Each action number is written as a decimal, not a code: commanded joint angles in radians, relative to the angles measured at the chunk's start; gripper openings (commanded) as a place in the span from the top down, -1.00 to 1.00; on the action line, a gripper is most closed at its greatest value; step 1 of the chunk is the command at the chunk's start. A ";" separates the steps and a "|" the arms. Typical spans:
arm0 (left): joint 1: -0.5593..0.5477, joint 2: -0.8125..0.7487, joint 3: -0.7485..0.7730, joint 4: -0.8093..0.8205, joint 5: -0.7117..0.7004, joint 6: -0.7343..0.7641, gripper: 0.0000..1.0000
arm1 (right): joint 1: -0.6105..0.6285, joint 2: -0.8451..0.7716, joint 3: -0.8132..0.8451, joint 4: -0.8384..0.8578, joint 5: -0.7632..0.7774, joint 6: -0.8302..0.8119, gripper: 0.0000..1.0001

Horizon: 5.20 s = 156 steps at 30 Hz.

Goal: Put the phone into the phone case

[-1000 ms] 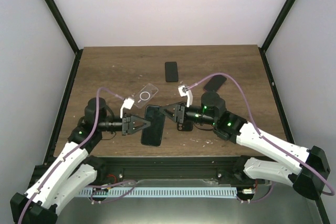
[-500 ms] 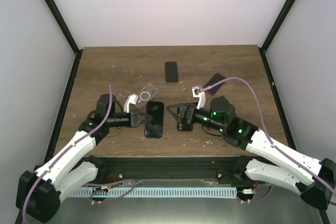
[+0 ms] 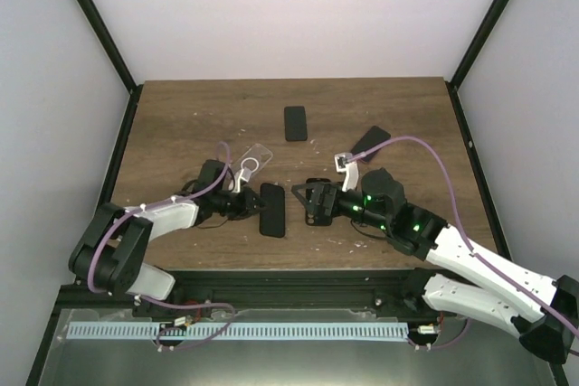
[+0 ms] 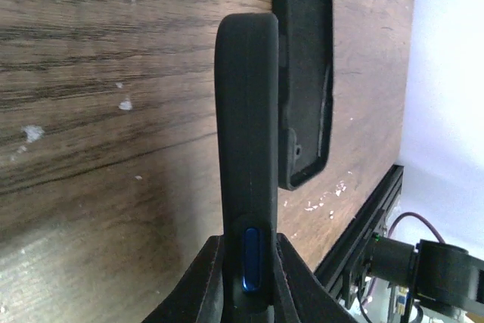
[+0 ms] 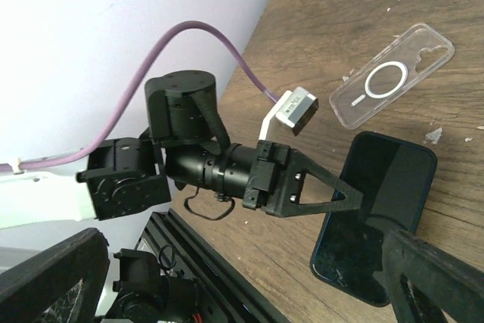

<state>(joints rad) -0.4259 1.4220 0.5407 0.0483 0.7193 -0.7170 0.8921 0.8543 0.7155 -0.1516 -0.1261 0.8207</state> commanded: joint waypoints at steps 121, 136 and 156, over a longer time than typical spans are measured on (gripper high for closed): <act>0.009 -0.517 0.192 -0.597 -0.196 0.346 -1.00 | -0.728 1.283 0.804 -0.464 0.359 -0.114 -0.80; 0.010 -0.523 0.193 -0.602 -0.213 0.344 -1.00 | -0.728 1.381 0.921 -0.560 0.374 -0.054 -0.86; 0.012 -0.537 0.192 -0.606 -0.237 0.336 -1.00 | -0.701 1.014 0.427 -0.304 0.146 -0.379 -0.59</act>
<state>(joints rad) -0.4187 0.8932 0.7376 -0.5560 0.4973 -0.3817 0.1753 1.9377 1.2514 -0.4797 0.1200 0.5148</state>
